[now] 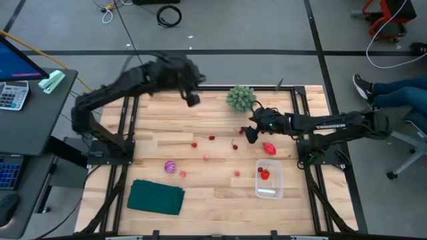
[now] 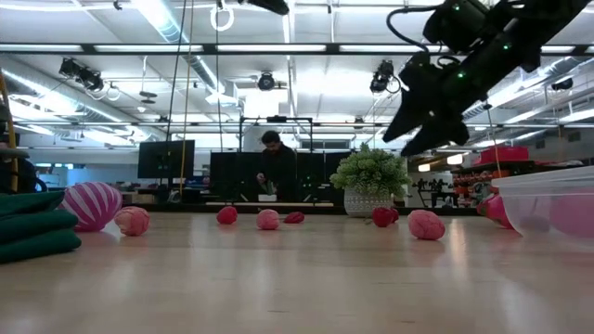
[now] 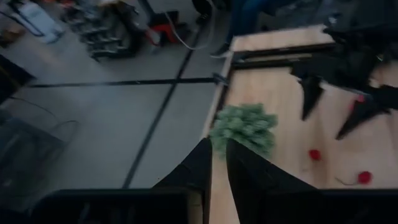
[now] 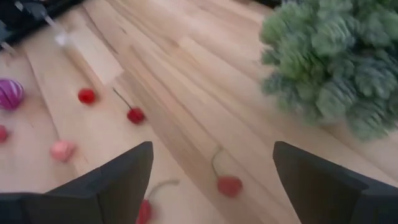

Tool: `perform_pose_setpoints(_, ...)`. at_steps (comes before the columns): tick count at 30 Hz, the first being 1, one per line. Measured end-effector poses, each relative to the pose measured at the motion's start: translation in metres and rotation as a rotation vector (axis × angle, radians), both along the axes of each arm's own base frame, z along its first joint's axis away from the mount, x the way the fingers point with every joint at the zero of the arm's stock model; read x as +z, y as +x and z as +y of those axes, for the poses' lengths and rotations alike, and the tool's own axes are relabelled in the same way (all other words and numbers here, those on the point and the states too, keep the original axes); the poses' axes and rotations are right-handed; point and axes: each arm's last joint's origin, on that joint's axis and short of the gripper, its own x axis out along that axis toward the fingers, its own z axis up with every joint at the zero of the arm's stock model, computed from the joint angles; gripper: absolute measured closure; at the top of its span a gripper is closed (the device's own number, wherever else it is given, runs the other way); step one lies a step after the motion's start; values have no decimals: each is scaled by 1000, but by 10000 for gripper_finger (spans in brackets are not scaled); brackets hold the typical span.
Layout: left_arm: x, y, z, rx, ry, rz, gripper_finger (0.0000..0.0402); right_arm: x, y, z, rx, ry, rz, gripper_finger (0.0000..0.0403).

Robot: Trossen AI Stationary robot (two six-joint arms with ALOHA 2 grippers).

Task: Pick and placing Produce into tupperware
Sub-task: Put the red cherry into the transparent bin

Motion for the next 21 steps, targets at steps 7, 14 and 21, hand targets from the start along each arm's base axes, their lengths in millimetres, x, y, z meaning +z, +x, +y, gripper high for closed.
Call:
perform_pose_setpoints(7, 23, -36, 9, 57, 54, -65, 345, 2, 8, -3, 50, 23, -62, 77)
perform_pose_setpoints(14, 30, -45, 14, 67, 114, -75, 353, 10, 44, 4, 130, 28, -23, 106)
perform_pose_setpoints(21, 29, -43, 15, 62, 120, -64, 349, -6, 90, 0, 92, 66, 412, 134)
